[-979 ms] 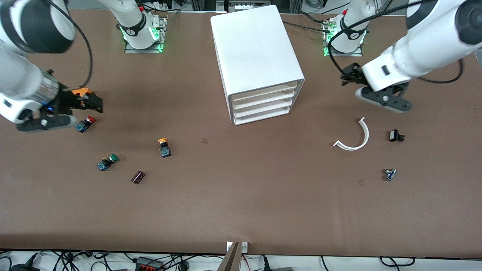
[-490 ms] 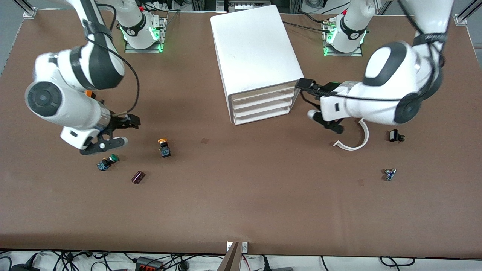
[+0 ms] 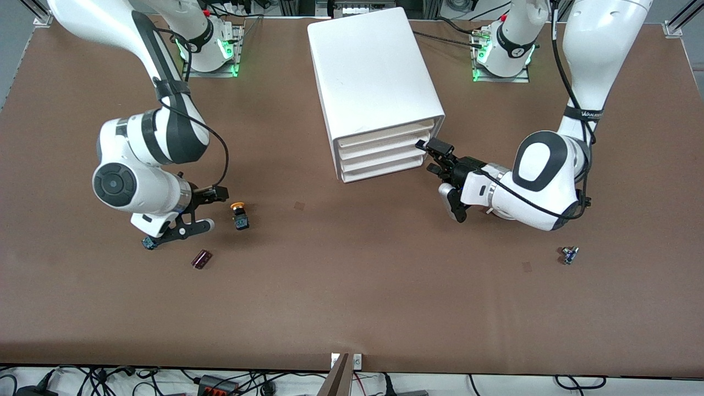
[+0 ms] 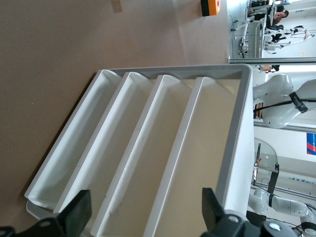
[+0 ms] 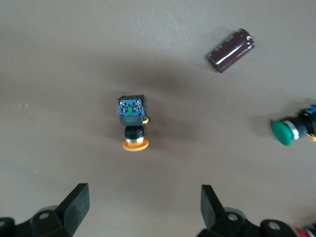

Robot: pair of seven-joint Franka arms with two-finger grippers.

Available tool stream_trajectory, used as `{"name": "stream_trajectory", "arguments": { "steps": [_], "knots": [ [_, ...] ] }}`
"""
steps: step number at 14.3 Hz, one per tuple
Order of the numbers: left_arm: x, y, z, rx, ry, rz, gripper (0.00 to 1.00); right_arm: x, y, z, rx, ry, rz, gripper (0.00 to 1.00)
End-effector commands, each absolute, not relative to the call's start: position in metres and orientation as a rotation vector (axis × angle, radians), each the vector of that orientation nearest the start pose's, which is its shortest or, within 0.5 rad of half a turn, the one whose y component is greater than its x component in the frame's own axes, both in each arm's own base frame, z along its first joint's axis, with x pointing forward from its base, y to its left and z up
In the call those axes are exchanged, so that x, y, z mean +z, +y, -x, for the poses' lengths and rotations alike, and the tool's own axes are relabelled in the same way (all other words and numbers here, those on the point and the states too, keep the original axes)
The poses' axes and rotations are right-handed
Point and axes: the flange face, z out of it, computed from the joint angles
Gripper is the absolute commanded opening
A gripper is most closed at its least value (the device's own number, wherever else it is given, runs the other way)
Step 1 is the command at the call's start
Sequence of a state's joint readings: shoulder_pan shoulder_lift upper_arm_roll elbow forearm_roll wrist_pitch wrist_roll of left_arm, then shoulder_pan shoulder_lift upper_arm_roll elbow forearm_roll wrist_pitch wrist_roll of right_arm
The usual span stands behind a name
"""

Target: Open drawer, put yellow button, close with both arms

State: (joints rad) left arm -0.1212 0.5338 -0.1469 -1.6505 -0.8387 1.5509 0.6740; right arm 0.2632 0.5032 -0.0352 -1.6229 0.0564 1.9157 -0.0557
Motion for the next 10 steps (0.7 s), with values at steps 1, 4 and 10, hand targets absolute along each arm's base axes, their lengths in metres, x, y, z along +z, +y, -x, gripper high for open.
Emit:
{"name": "stream_trajectory", "arguments": {
  "steps": [1, 4, 10],
  "knots": [
    [0.292, -0.233, -0.558, -0.458, -0.718, -1.928, 0.75, 0.285, 0.172, -0.647, 0.307, -0.434, 3.08, 1.0],
    [0.273, -0.235, -0.537, -0.502, -0.635, -1.86, 0.65, 0.256, 0.175, -0.65, 0.293, -0.43, 3.079, 1.0],
    [0.27, -0.241, -0.525, -0.531, -0.61, -1.816, 0.61, 0.217, 0.202, -0.648, 0.253, -0.45, 3.087, 1.0]
  ]
}}
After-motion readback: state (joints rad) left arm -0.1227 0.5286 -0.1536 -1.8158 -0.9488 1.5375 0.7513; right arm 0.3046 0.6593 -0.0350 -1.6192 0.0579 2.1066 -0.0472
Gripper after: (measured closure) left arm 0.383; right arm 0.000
